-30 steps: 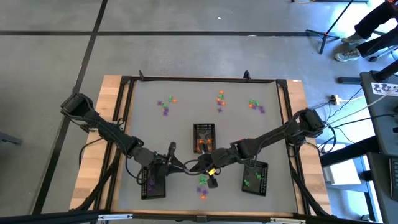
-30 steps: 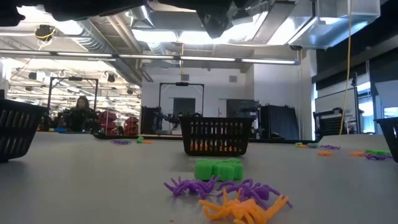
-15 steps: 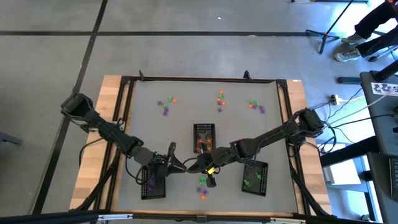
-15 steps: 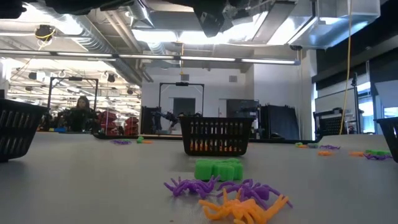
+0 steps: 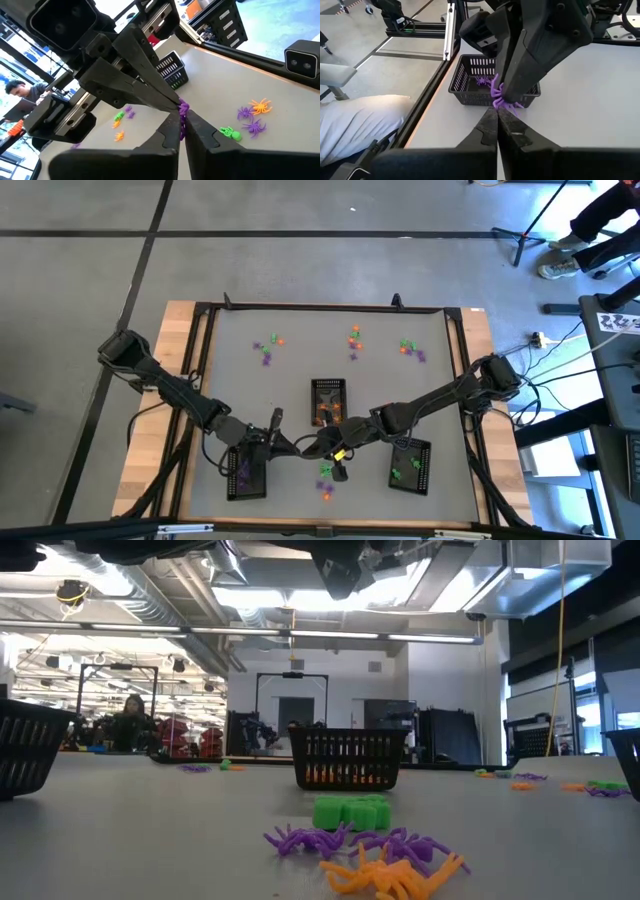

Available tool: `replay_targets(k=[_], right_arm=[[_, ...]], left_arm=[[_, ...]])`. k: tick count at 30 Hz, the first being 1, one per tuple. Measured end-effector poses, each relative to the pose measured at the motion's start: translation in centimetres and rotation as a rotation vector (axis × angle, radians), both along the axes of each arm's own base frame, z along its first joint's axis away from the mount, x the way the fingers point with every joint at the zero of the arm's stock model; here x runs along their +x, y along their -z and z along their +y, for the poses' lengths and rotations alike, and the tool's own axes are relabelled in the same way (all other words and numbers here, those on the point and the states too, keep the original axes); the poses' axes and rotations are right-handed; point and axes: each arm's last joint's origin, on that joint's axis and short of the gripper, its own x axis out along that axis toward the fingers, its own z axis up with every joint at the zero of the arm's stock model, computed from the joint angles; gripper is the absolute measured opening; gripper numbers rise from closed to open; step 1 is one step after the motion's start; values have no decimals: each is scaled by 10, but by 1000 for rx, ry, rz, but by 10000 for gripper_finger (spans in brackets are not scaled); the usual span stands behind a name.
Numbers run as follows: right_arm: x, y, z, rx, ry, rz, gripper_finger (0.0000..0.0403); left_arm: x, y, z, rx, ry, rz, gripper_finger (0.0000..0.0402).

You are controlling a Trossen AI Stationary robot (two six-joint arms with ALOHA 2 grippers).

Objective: Sort Halloween decoration
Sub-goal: Put the violet spider toy into the bottom left black bin

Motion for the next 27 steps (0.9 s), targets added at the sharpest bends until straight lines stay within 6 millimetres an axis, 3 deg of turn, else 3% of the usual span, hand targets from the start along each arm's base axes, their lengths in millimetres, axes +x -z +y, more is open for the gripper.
replay_targets(k=[6,17,23,27], right_arm=[[0,0,0,-4,4,-2,32],[-1,2,0,-19,22,13,168],[-2,6,-3,-64,79,51,181],[-2,6,-3,-87,76,42,181]], left_arm=[[0,0,0,-17,-4,8,1],[-14,13,-5,-5,-100,154,0],[-40,0,-16,-134,-83,219,0],[-62,-10,-21,-316,-108,286,0]])
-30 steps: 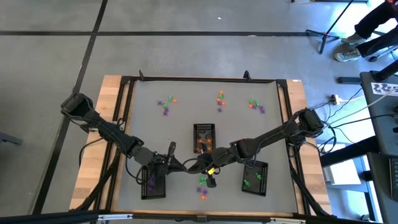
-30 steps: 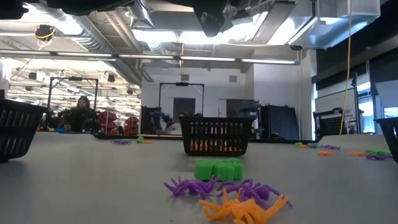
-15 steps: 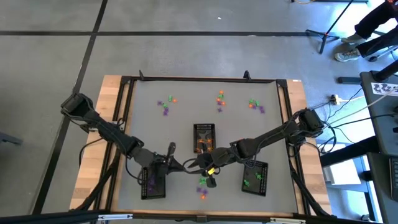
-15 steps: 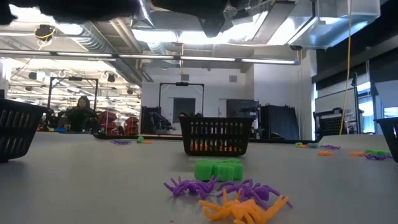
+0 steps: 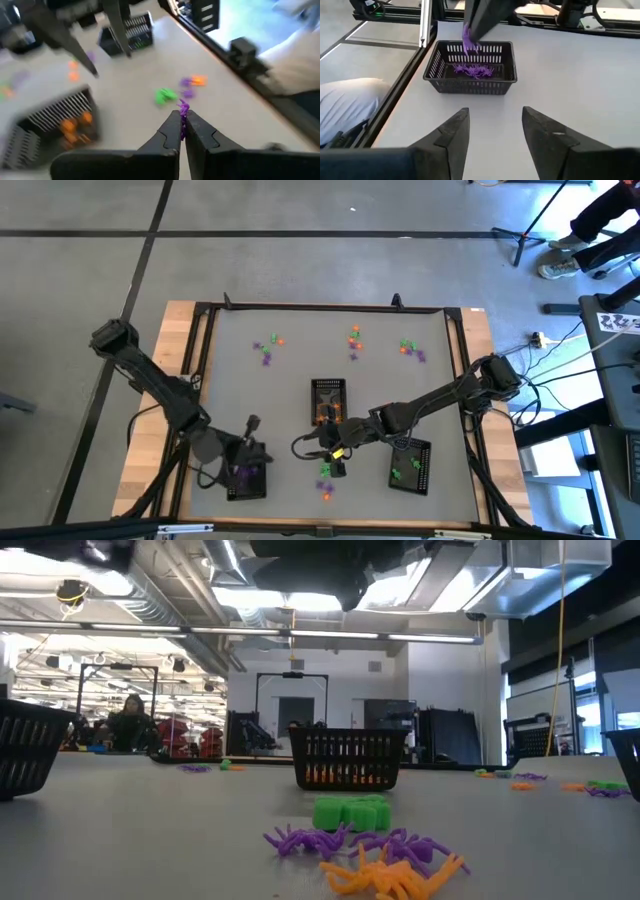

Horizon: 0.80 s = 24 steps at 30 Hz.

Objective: Sort Halloween decoration
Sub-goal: Put the violet spider toy into the bottom left black bin

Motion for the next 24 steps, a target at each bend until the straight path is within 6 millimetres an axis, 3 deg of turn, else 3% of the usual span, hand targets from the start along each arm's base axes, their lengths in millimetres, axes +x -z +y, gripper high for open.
replay_targets(k=[4,9,14,24], right_arm=[[1,-3,0,-12,-2,-32,181],[2,-4,0,-15,-1,-45,181],[2,-5,-1,-27,32,-55,181],[2,-5,-2,-52,36,-61,181]], left_arm=[[-18,4,-9,-150,63,155,0],[-35,13,-16,-78,103,239,0],[-37,15,-13,55,26,174,0],[-40,20,-8,111,28,227,0]])
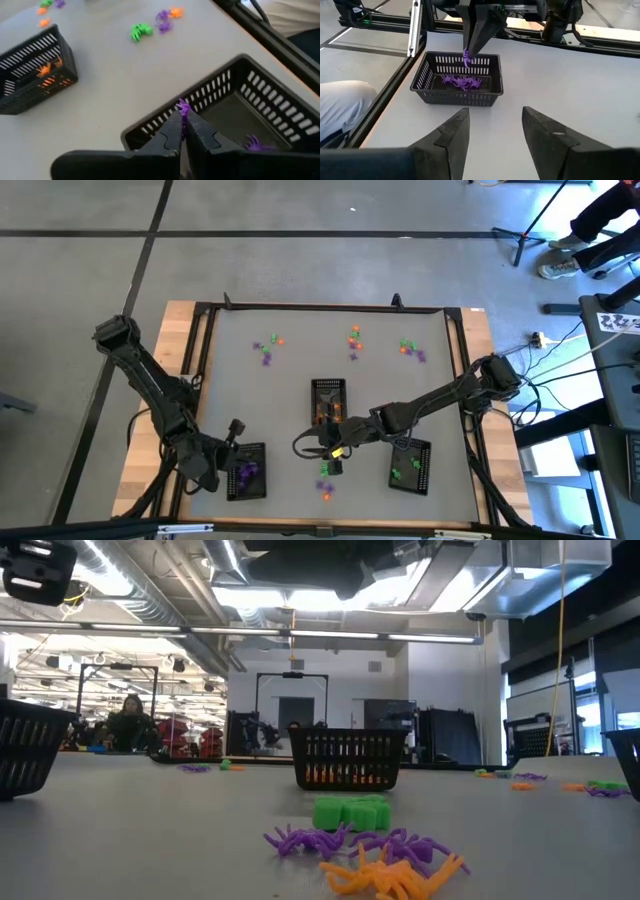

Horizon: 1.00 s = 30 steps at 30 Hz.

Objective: Sort Halloween decoration
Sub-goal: Put the violet spider toy into the bottom left black bin

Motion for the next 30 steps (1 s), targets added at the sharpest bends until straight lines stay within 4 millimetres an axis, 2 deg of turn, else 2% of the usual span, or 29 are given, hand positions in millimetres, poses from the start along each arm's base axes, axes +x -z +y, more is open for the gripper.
replay_targets(k=[13,23,30], right_arm=[[1,-1,-2,-48,-16,-9,181],[5,-25,-1,-83,-19,-71,181],[6,-25,-3,-127,-31,-68,181]], left_arm=[[-1,2,1,19,10,20,0],[-1,2,1,19,11,19,0],[-1,1,1,16,10,17,0]])
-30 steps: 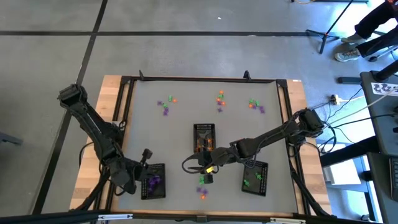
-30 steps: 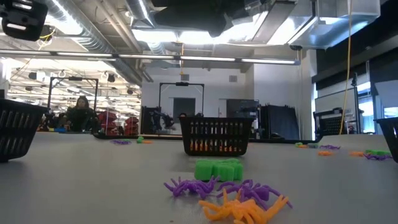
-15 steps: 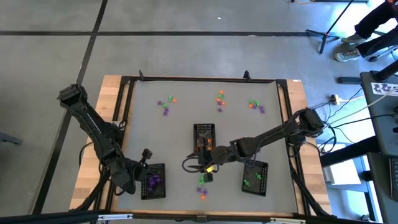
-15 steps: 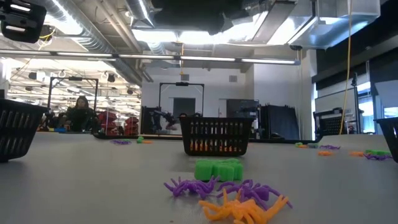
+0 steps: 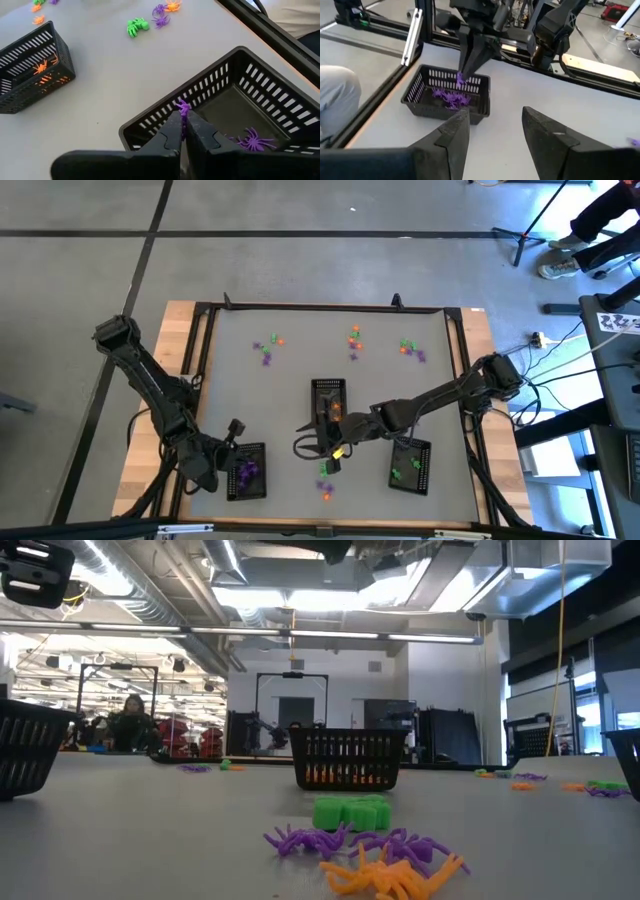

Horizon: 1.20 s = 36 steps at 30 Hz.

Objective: Sort Halloween decoration
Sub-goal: Put the violet spider toy into the bottom left black bin

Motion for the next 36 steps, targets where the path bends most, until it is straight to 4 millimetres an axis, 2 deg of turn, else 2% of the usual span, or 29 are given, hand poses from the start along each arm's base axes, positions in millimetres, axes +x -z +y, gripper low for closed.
replay_targets(k=[11,20,32,36], right_arm=[[0,2,-3,-10,14,25,181],[-1,4,-3,9,24,45,181],[-1,5,-3,27,33,56,181],[-1,5,-3,27,33,55,181]], left_arm=[[-2,2,0,-9,39,49,0],[-10,11,9,93,64,180,0],[-7,7,3,21,119,157,0],[-7,6,0,2,166,156,22]])
